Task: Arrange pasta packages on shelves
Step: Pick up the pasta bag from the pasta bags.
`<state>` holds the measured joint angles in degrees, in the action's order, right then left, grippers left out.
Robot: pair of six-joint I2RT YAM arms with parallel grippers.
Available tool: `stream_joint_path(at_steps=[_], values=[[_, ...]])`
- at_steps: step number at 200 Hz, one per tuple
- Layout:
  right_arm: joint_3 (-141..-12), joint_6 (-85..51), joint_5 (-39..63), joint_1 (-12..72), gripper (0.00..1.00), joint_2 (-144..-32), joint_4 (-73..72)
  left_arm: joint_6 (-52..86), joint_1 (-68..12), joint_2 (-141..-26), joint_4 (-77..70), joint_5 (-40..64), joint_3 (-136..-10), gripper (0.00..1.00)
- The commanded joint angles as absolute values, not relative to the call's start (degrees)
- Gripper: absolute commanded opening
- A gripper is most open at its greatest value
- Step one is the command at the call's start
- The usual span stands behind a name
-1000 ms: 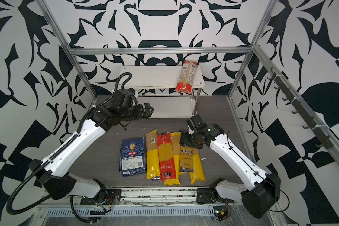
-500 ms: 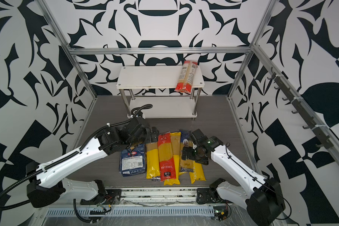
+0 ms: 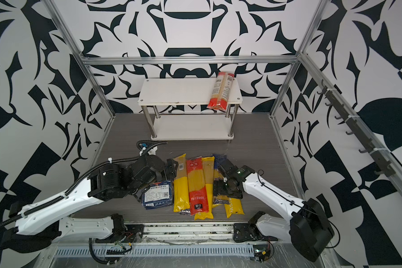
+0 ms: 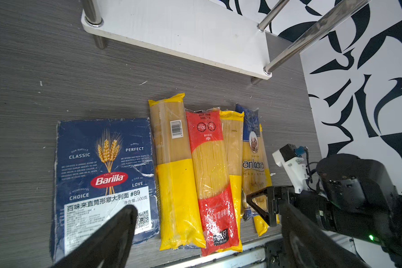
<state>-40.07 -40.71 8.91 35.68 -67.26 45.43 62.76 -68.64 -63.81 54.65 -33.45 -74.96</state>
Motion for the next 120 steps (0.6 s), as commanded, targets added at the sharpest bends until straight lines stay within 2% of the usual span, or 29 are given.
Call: stream_joint_path(at_steps=[1, 40, 120], values=[[-39.3, -42.3, 7.0, 36.1, 0.92, -67.4, 42.9, 62.9, -68.8, -63.3, 56.9, -35.6, -74.8, 0.99], [-38.8, -43.3, 6.7, 37.5, 0.91, -70.2, 40.8, 60.4, -68.8, -64.2, 56.2, -34.4, -75.3, 0.99], [-40.0, -43.8, 4.5, 39.4, 0.78, -76.6, 39.7, 60.6, -68.7, -60.4, 56.0, -35.6, -72.7, 0.99]])
